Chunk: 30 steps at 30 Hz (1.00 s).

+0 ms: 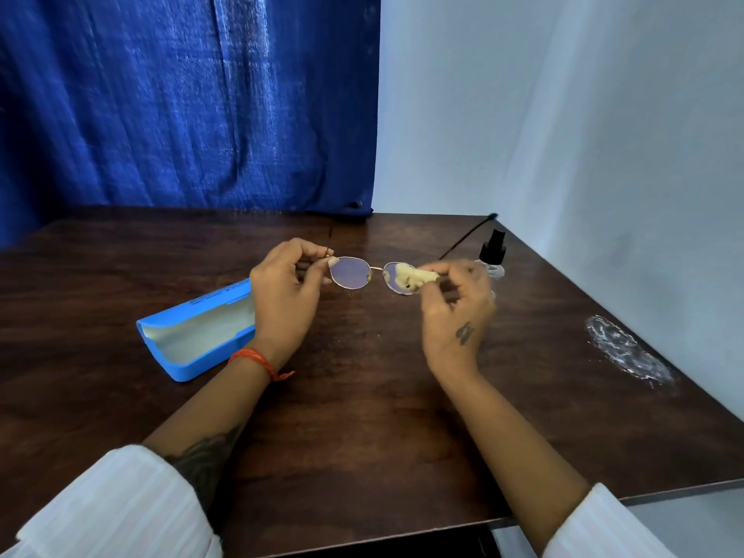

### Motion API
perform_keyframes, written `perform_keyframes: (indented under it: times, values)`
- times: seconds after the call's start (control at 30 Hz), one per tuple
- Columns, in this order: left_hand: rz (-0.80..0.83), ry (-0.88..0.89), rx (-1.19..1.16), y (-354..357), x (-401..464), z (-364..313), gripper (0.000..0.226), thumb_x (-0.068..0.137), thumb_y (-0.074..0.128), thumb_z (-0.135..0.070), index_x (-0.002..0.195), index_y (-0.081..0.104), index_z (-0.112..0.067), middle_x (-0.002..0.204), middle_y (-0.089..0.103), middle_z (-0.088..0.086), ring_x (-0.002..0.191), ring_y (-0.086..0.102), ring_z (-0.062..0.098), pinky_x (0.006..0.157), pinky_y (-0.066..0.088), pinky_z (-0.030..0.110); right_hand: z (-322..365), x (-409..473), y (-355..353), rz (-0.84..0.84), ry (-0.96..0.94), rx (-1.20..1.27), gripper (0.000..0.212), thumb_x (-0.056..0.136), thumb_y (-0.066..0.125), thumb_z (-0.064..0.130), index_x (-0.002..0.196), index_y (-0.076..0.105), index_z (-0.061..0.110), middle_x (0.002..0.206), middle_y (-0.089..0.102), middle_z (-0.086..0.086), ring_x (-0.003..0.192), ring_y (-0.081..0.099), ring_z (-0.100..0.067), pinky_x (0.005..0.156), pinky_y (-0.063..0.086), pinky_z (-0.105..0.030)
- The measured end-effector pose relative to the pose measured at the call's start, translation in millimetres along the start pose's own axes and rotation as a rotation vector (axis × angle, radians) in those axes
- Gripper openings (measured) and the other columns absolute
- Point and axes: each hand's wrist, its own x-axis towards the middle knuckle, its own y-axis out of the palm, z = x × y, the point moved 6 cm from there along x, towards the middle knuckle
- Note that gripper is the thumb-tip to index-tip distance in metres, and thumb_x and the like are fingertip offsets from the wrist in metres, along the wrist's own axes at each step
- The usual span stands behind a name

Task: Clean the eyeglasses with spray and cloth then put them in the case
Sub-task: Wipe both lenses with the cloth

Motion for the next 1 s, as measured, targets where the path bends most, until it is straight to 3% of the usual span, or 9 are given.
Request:
perform_keyframes:
  times: [0.1,0.17,0.23,0.43,0.53,0.7,0.8,0.93,1.0]
  values:
    - [0.025,-0.085,-0.066,1,0,3,0.006,0.081,0.066,-0.006,0.082,0.064,-0.012,0.084,0.068,0.012,0.065,0.066,0.018,0.064,0.057,0.028,-16,8,1,0.000,0.179,0.092,0.030,0.072,0.063,-0.006,0.079,0.067,0.022,0.112,0.056,-0.001,0.101,0.052,0.008,0.071,0.038,-0.004]
    - [0.048,-0.151,-0.126,4,-1,2,0.006,0.080,0.066,-0.005,0.082,0.064,-0.010,0.084,0.068,0.013,0.066,0.065,0.018,0.063,0.056,0.023,-23,10,7,0.068,0.242,0.161,0.036,0.074,0.061,-0.011,0.084,0.066,0.023,0.113,0.063,-0.001,0.108,0.057,-0.005,0.084,0.046,-0.014]
    - [0.071,-0.204,-0.181,6,-2,0,0.010,0.080,0.067,-0.005,0.079,0.063,-0.014,0.082,0.067,0.008,0.065,0.064,0.012,0.061,0.053,0.016,-24,11,7,0.069,0.216,0.142,0.038,0.077,0.056,-0.012,0.088,0.066,0.023,0.100,0.070,-0.002,0.097,0.065,-0.015,0.086,0.052,-0.029]
    - [0.093,-0.368,-0.384,14,-5,2,0.004,0.084,0.063,-0.013,0.086,0.065,-0.016,0.084,0.067,0.003,0.071,0.063,0.009,0.068,0.054,0.020,-20,12,-3,-0.050,0.095,-0.022,0.037,0.076,0.054,-0.006,0.089,0.072,0.023,0.077,0.072,0.004,0.069,0.067,-0.019,0.068,0.053,-0.030]
    - [0.085,-0.594,-0.671,26,-13,4,0.023,0.096,0.043,-0.021,0.098,0.064,-0.011,0.097,0.067,0.007,0.089,0.064,0.015,0.077,0.056,0.023,-19,13,-9,-0.130,0.110,-0.065,0.036,0.076,0.056,-0.004,0.090,0.074,0.023,0.082,0.074,0.002,0.071,0.067,-0.015,0.071,0.054,-0.032]
    - [0.087,-0.896,-0.989,49,-33,3,0.037,0.090,0.034,0.012,0.120,0.051,-0.001,0.107,0.063,0.009,0.105,0.061,0.022,0.083,0.055,0.028,-16,12,-13,-0.177,0.110,-0.083,0.037,0.074,0.059,-0.005,0.091,0.075,0.024,0.084,0.075,0.001,0.069,0.066,-0.014,0.071,0.056,-0.037]
    - [0.117,-0.985,-1.071,58,-44,1,0.040,0.087,0.039,0.015,0.123,0.047,0.002,0.108,0.063,0.013,0.103,0.062,0.024,0.086,0.052,0.034,-13,10,-10,-0.155,0.075,-0.086,0.037,0.073,0.059,-0.007,0.091,0.075,0.022,0.083,0.074,0.006,0.065,0.061,-0.003,0.069,0.055,-0.029]
    - [0.143,-1.010,-1.040,62,-49,3,0.033,0.085,0.051,0.006,0.116,0.055,-0.003,0.112,0.065,0.011,0.101,0.064,0.020,0.080,0.056,0.027,-11,8,-3,-0.064,0.021,-0.067,0.036,0.074,0.058,-0.008,0.091,0.075,0.019,0.077,0.066,0.015,0.063,0.058,-0.001,0.060,0.046,-0.007]
    - [0.133,-1.027,-1.029,63,-51,4,0.029,0.085,0.053,0.004,0.113,0.057,-0.004,0.109,0.066,0.009,0.095,0.065,0.017,0.078,0.056,0.025,-10,7,3,0.013,-0.020,-0.039,0.036,0.075,0.058,-0.010,0.093,0.074,0.017,0.081,0.069,0.012,0.066,0.064,-0.009,0.062,0.051,-0.013]
